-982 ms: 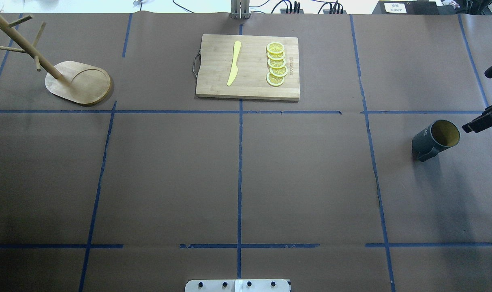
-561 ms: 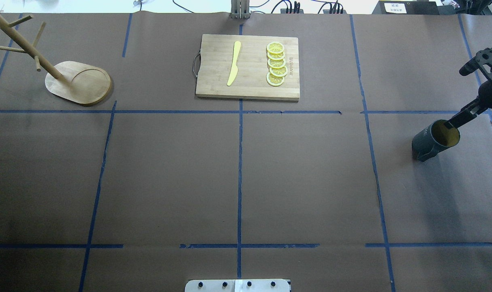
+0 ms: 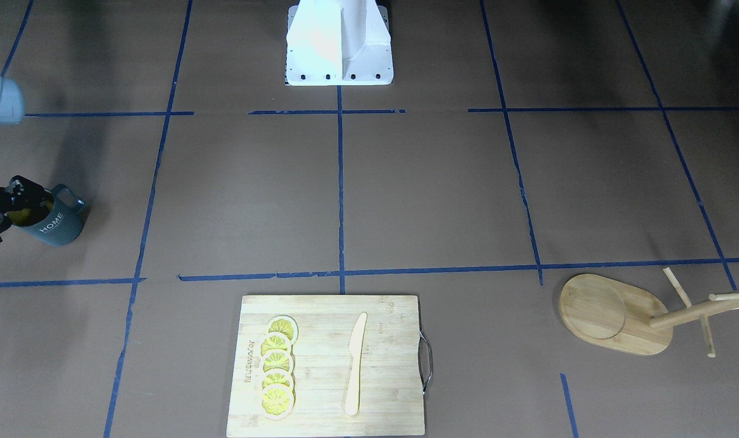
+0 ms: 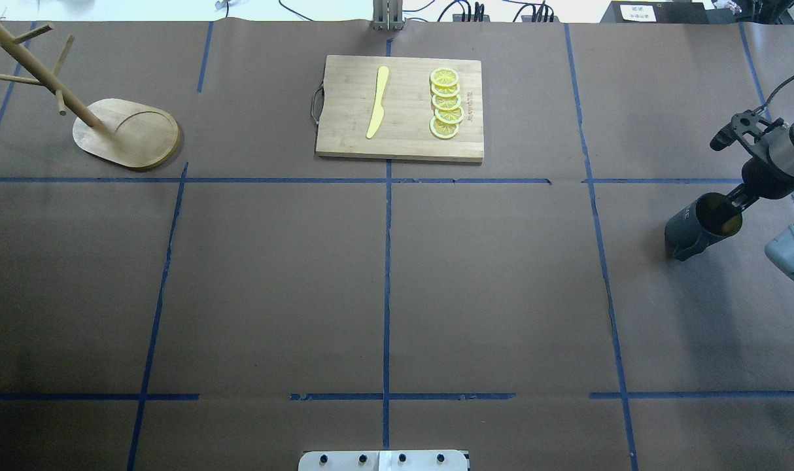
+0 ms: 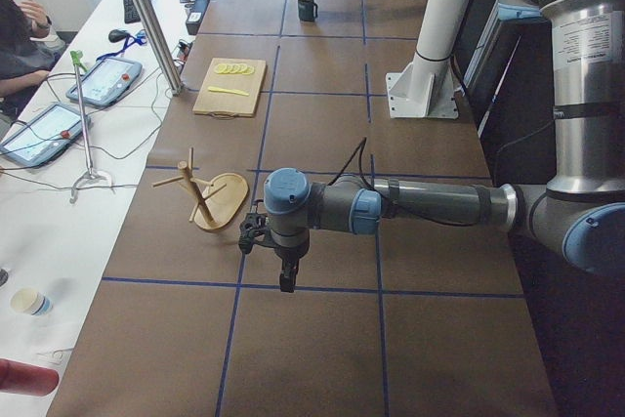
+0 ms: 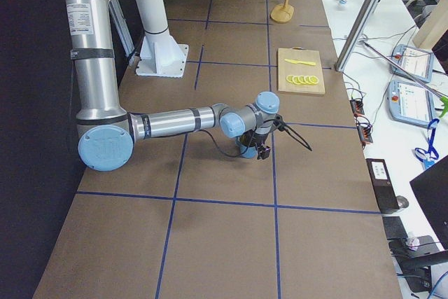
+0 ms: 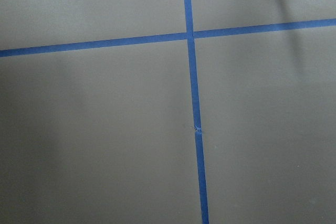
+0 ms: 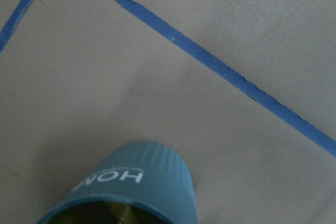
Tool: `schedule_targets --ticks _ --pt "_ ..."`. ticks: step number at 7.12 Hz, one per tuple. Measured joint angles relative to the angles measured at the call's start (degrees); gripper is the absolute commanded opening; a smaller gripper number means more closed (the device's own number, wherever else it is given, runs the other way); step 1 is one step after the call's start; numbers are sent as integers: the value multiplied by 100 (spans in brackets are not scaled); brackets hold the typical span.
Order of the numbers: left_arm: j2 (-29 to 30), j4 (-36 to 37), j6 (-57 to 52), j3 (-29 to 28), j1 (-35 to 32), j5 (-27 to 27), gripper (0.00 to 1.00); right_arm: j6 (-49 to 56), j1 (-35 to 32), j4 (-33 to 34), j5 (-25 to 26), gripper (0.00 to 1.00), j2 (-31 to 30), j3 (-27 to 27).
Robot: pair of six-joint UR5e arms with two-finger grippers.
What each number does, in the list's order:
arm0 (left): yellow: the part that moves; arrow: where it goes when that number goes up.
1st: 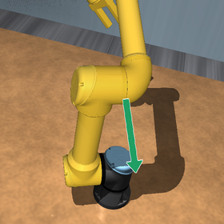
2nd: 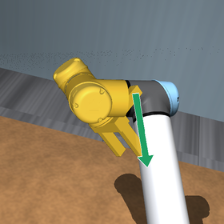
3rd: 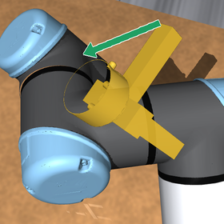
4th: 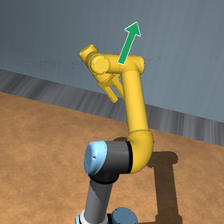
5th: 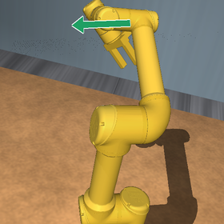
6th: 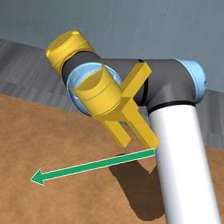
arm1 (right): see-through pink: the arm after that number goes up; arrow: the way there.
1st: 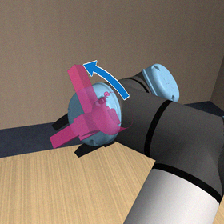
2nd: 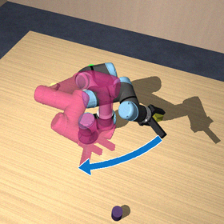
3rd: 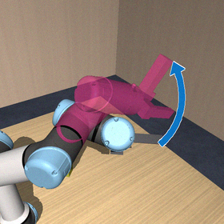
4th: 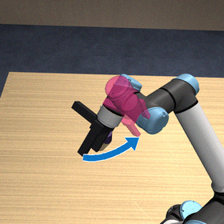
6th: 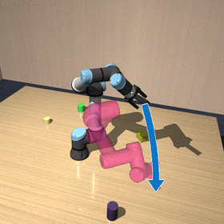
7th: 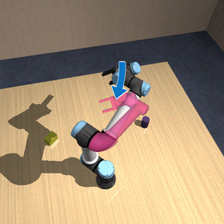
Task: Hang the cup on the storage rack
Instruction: 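Grasp the teal mug by its rim with the right gripper and lift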
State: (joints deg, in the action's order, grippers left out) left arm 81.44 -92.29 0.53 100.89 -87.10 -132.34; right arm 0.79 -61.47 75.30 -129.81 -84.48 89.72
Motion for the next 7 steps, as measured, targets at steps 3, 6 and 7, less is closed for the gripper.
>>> schedule_targets --ticks 3,6,7 --pt "0 0 0 1 -3 -1 100 -33 34 6 -8 0 140 -77" --pt "-5 6 0 1 -8 -2 100 -912 -75 47 -21 0 172 156" --pt "-5 3 2 1 -7 -2 100 -1161 -91 152 -36 0 264 324"
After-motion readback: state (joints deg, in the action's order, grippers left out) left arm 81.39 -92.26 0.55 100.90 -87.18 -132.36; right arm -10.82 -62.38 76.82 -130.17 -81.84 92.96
